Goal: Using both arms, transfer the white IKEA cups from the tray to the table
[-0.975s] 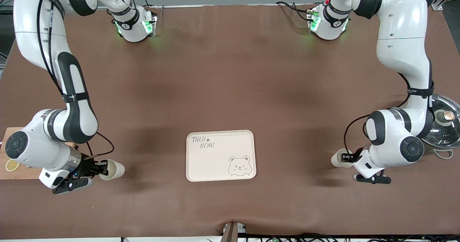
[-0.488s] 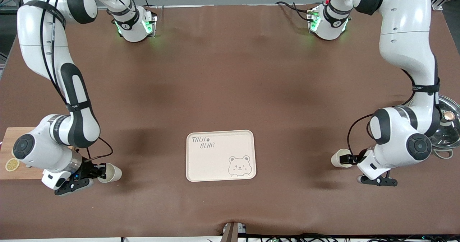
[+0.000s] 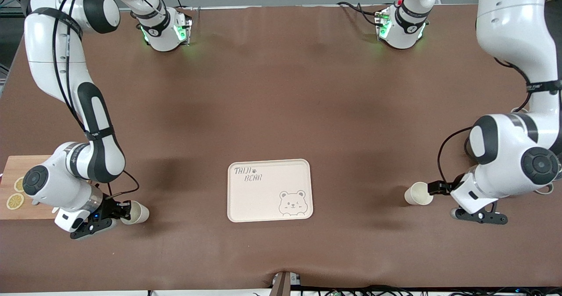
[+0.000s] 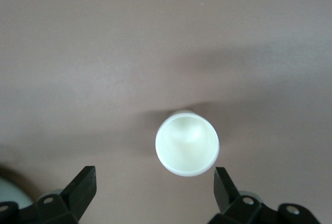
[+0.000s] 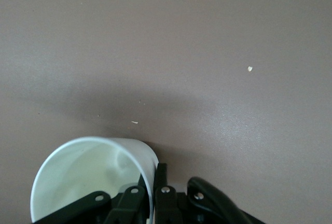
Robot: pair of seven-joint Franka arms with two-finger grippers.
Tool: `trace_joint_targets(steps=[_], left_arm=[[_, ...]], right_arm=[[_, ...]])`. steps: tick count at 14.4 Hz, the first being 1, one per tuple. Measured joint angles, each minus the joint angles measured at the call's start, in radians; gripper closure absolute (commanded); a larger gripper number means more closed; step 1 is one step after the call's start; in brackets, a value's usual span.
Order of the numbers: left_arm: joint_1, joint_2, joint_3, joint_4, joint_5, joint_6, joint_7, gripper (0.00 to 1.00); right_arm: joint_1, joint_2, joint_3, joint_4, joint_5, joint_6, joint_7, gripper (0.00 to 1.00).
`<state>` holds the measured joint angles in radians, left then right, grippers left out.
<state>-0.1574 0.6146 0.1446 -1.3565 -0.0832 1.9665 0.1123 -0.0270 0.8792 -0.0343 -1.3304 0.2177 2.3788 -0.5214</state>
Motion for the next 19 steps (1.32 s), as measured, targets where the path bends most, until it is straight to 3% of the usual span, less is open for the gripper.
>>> trace_joint_targets(steps=[7,11,17,19], left_arm=[[0.001,-0.194,0.0,0.0,0.002,-0.276,-0.085,0.0],[-0.001,-0.279,-0.005,-0.002,0.002,-0.37,-0.136,0.0],[-0.019,-0.388,-0.015,-0.006,0.002,-0.486,-0.207,0.0],[-0.019,-0.423,-0.015,-0.006,0.002,-0.508,-0.208,0.0]], right_arm=[[0.0,-0.009,0.001,0.018,0.001,-0.025,0.0,0.0],[-0.002,-0.051,0.0,0.08,0.001,-0.244,0.01,0.0],[-0.024,-0.365,-0.006,0.124,0.001,-0.743,0.137,0.0],[-0.024,-0.469,-0.006,0.098,-0.007,-0.841,0.196,0.0]])
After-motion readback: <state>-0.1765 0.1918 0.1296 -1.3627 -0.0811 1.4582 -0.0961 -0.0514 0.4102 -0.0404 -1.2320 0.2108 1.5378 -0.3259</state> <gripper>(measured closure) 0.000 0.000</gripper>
